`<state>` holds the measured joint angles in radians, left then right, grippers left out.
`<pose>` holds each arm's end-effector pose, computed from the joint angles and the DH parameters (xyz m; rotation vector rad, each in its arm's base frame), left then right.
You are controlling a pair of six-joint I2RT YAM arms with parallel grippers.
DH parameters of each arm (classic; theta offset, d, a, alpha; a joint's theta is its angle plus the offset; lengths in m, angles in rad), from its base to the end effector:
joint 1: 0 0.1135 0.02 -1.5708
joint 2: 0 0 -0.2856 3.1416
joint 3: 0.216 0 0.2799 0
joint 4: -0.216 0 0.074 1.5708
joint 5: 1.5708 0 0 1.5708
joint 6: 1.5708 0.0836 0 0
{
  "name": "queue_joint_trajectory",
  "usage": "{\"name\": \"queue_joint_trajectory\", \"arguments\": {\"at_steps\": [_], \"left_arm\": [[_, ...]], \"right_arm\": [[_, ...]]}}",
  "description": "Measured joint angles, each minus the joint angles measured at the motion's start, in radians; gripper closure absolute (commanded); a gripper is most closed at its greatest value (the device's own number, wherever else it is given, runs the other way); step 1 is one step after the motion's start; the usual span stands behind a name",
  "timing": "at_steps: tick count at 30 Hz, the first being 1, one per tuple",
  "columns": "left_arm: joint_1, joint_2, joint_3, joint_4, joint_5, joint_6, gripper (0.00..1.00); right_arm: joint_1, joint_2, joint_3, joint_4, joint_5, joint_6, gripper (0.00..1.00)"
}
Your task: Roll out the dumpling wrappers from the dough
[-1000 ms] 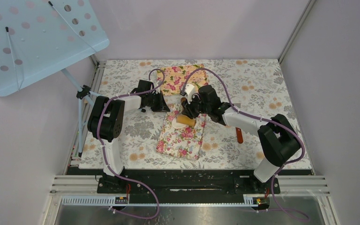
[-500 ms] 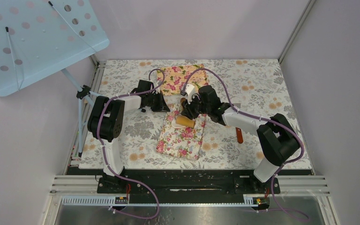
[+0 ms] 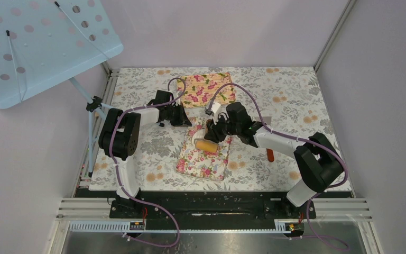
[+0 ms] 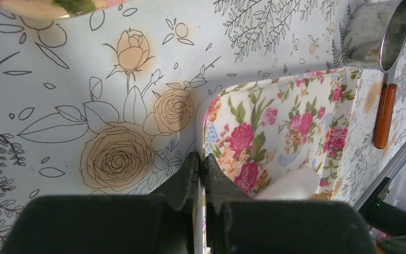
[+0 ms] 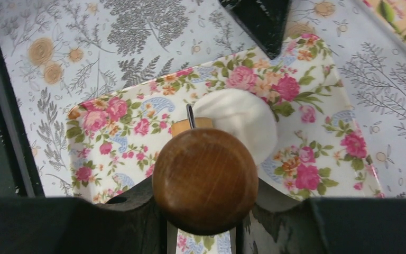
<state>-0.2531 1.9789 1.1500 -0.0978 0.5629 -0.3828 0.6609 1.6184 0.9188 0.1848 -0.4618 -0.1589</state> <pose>0.4237 -0.1557 0.0989 0.0799 2.5491 -0.9620 0.3016 0.2817 0.1953 -1.1020 1.8130 0.7831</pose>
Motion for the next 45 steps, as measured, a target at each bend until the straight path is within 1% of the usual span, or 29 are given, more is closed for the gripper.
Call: {"name": "queue_joint_trajectory", "arguments": {"at_steps": [5, 10, 17, 20, 23, 27, 30, 34, 37, 45], "left_arm": [[0.0, 0.0, 0.0, 0.0, 0.0, 0.0, 1.0], [0.0, 0.0, 0.0, 0.0, 0.0, 0.0, 1.0], [0.0, 0.0, 0.0, 0.0, 0.001, 0.0, 1.0], [0.0, 0.0, 0.001, 0.0, 0.001, 0.0, 1.0], [0.0, 0.0, 0.002, -0.002, 0.001, 0.0, 1.0], [0.0, 0.001, 0.002, -0.002, 0.001, 0.0, 1.0], [0.0, 0.001, 0.002, -0.002, 0.001, 0.0, 1.0], [0.0, 0.001, 0.002, -0.002, 0.001, 0.0, 1.0], [0.0, 0.001, 0.002, -0.003, 0.001, 0.0, 1.0], [0.0, 0.001, 0.003, -0.003, 0.001, 0.0, 1.0]], "right_arm": [[0.034, -0.016, -0.015, -0.013, -0.014, -0.002, 1.0], [0.04, -0.027, -0.015, -0.038, -0.055, -0.005, 1.0], [0.028, -0.146, -0.016, -0.235, -0.1, -0.029, 1.0], [0.01, -0.196, 0.027, -0.285, -0.096, -0.032, 1.0], [-0.005, -0.199, 0.095, -0.277, -0.051, -0.039, 1.0], [-0.011, -0.16, 0.14, -0.219, 0.02, -0.038, 1.0], [-0.012, -0.085, 0.158, -0.171, 0.061, -0.018, 1.0], [-0.012, 0.018, 0.178, -0.146, 0.094, 0.011, 1.0], [-0.01, 0.066, 0.179, -0.139, 0.116, 0.023, 1.0], [0.014, 0.083, 0.179, -0.114, 0.132, 0.027, 1.0]]}}
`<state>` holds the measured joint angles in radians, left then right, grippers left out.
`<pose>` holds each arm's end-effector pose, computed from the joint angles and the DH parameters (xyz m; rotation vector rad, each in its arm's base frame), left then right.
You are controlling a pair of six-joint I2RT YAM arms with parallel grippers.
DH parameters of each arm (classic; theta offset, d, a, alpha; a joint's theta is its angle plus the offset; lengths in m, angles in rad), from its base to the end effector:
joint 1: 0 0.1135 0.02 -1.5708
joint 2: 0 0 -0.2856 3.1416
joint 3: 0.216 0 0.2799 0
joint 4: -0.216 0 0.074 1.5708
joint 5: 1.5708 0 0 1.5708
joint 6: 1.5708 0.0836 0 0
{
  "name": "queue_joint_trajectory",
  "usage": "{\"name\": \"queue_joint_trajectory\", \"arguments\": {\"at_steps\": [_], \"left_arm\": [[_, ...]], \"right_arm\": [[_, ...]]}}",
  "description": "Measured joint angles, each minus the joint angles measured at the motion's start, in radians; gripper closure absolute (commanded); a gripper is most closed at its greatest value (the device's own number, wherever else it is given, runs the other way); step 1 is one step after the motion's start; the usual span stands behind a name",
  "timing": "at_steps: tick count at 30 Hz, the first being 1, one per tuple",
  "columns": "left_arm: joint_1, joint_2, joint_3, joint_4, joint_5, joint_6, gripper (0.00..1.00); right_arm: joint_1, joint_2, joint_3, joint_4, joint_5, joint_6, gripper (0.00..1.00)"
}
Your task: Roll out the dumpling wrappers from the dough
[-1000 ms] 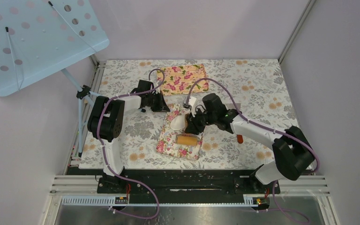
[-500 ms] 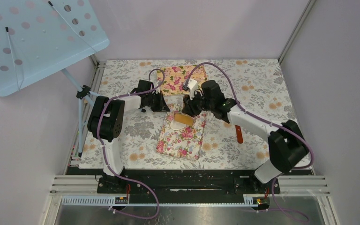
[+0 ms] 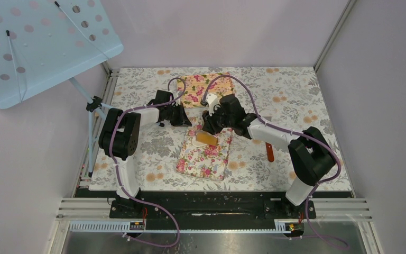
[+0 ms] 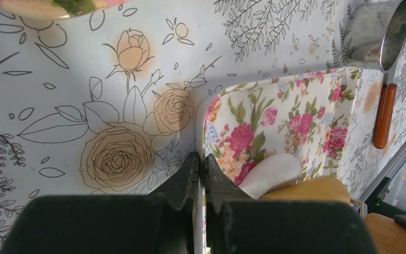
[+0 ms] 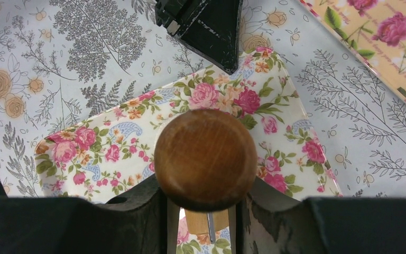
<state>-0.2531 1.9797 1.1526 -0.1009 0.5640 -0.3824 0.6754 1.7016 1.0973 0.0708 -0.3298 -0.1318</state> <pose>0.4240 -0.1558 0.0992 0.0804 2.5502 -0.9631 0.3328 0.3013 0.2128 -1.0249 1.8837 0.6693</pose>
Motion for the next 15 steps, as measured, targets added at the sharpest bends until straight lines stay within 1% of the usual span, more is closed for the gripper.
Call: {"name": "queue_joint_trajectory", "arguments": {"at_steps": [5, 15], "left_arm": [[0.0, 0.001, 0.002, -0.002, 0.0, 0.0, 1.0], [0.0, 0.002, 0.003, -0.005, 0.0, 0.0, 1.0]], "right_arm": [[0.016, -0.018, -0.064, 0.093, 0.002, -0.002, 1.0], [0.023, -0.021, -0.119, 0.196, 0.0, 0.034, 1.0]]}}
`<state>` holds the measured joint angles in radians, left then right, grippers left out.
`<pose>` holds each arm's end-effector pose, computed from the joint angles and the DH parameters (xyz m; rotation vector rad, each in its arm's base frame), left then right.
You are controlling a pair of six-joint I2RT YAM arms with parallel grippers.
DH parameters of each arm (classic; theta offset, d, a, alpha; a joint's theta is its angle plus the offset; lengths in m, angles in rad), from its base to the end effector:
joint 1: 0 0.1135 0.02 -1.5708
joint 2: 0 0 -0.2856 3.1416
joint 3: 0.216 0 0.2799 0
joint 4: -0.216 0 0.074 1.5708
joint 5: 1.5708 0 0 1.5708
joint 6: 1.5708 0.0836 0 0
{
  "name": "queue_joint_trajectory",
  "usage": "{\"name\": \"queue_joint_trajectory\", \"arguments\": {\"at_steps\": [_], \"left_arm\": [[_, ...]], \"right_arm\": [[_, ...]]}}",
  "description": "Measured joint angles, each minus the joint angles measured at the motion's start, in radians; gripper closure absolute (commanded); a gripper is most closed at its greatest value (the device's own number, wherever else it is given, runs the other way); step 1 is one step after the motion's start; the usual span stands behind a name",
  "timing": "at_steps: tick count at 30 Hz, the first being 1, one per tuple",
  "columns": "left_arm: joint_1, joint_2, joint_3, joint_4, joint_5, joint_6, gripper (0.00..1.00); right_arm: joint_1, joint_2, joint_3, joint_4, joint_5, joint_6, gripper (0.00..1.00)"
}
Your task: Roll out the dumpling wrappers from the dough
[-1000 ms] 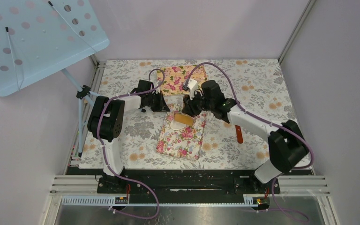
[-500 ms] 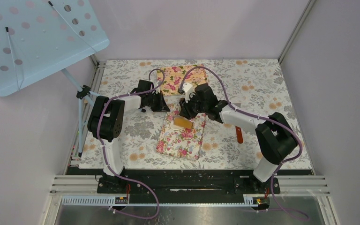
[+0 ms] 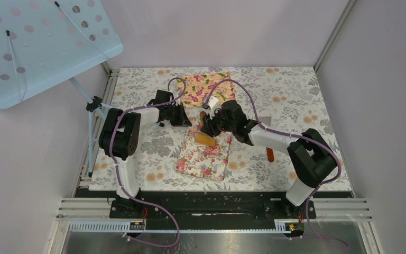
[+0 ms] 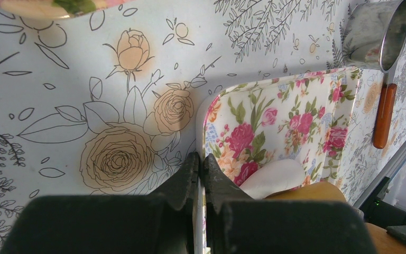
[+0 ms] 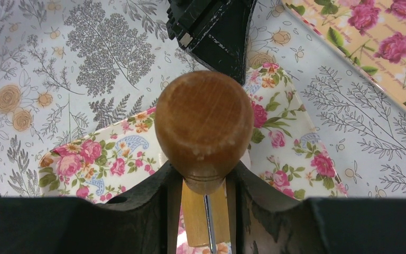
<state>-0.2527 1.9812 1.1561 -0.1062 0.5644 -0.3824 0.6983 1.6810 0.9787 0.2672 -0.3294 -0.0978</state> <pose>0.4244 -0.1558 0.0992 0.0788 2.5534 -0.9633 0.3179 0.3021 0.2020 -0.9909 1.7982 0.7094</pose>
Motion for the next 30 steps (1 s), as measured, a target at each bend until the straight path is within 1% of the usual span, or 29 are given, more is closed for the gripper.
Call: {"name": "queue_joint_trajectory", "arguments": {"at_steps": [9, 18, 27, 30], "left_arm": [[0.001, 0.0, 0.0, 0.0, 0.001, 0.0, 1.0], [0.001, 0.001, 0.001, 0.0, 0.002, 0.0, 1.0], [0.002, 0.002, 0.001, 0.0, 0.006, 0.0, 1.0], [0.002, 0.002, 0.001, 0.0, 0.006, 0.0, 1.0]], "right_arm": [[0.005, -0.024, -0.087, 0.129, -0.002, 0.029, 1.0], [0.042, -0.064, -0.179, 0.229, -0.011, 0.018, 1.0], [0.053, -0.064, -0.2, 0.257, -0.063, 0.018, 1.0], [0.053, -0.065, -0.2, 0.246, -0.106, 0.023, 1.0]]}}
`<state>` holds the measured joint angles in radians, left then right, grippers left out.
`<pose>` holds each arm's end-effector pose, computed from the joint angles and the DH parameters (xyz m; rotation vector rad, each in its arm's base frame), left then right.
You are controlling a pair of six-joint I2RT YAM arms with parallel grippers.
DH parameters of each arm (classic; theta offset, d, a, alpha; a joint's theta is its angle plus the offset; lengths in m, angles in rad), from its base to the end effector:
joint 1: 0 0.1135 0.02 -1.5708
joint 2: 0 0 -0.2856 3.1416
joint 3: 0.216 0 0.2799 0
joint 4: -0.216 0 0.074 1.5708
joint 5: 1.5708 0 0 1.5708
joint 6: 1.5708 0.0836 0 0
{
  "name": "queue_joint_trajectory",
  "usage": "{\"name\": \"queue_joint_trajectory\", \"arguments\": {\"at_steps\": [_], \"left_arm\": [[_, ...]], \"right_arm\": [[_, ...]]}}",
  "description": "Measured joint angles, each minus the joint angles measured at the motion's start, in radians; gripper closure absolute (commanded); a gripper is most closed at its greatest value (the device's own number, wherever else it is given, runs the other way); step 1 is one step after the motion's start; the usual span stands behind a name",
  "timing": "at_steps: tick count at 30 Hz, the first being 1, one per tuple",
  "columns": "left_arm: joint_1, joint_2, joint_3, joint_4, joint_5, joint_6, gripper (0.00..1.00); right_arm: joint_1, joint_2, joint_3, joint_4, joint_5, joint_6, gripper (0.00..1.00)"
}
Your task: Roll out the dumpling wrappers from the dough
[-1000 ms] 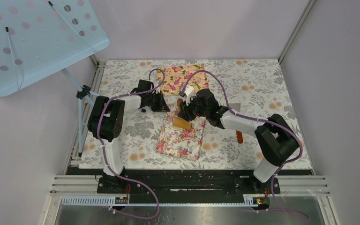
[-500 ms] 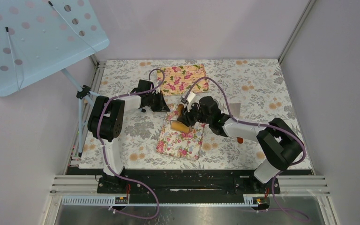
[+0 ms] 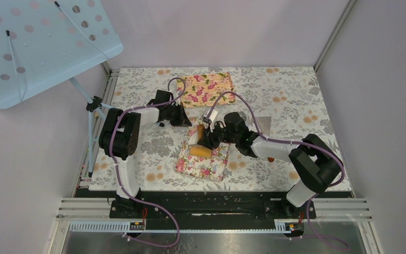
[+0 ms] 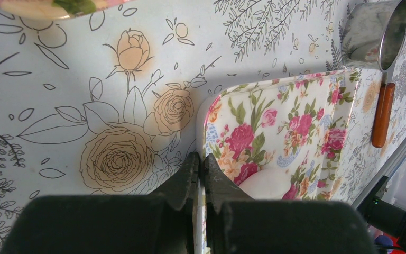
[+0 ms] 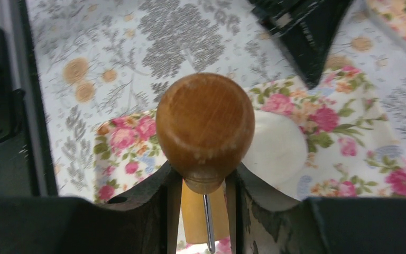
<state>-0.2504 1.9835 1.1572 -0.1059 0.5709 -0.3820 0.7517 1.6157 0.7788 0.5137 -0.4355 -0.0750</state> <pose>0.4247 -0.1553 0.0988 0.0790 2.5531 -0.9705 0.2700 0.3006 0.1884 -1.0587 1.6471 0.8655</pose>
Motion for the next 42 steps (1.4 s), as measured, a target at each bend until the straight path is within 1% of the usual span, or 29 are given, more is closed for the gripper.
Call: {"name": "queue_joint_trajectory", "arguments": {"at_steps": [4, 7, 10, 12, 14, 19, 23, 27, 31, 39, 42], "left_arm": [[0.0, 0.0, 0.0, 0.0, 0.001, 0.0, 1.0], [0.0, 0.0, 0.0, 0.0, 0.001, 0.0, 1.0], [0.0, 0.0, 0.0, 0.0, 0.001, 0.0, 1.0], [0.0, 0.0, 0.0, 0.0, 0.001, 0.0, 1.0], [0.0, 0.0, 0.0, 0.0, 0.001, 0.0, 1.0], [0.001, 0.002, 0.002, -0.002, 0.003, 0.0, 1.0], [0.001, 0.002, 0.002, -0.001, 0.004, 0.0, 1.0], [0.001, 0.002, 0.002, -0.001, 0.004, 0.0, 1.0], [0.001, 0.002, 0.002, -0.001, 0.005, 0.0, 1.0], [0.002, 0.002, 0.002, -0.001, 0.006, 0.0, 1.0], [0.002, 0.002, 0.002, -0.001, 0.006, 0.0, 1.0]], "right_arm": [[0.008, -0.018, 0.01, -0.079, -0.082, 0.016, 1.0], [0.01, -0.033, 0.052, -0.207, -0.113, 0.021, 1.0], [-0.004, -0.043, 0.138, -0.363, -0.137, 0.022, 1.0], [-0.027, -0.054, 0.196, -0.42, -0.163, 0.035, 1.0], [-0.065, -0.065, 0.259, -0.442, -0.183, 0.062, 1.0], [-0.114, -0.045, 0.394, -0.427, -0.178, 0.105, 1.0], [-0.111, 0.046, 0.447, -0.388, -0.166, 0.124, 1.0], [-0.11, 0.141, 0.426, -0.388, -0.12, 0.113, 1.0], [-0.111, 0.188, 0.38, -0.401, -0.068, 0.073, 1.0], [-0.106, 0.191, 0.377, -0.383, -0.064, 0.021, 1.0], [-0.105, 0.19, 0.346, -0.33, -0.081, 0.018, 1.0]]}}
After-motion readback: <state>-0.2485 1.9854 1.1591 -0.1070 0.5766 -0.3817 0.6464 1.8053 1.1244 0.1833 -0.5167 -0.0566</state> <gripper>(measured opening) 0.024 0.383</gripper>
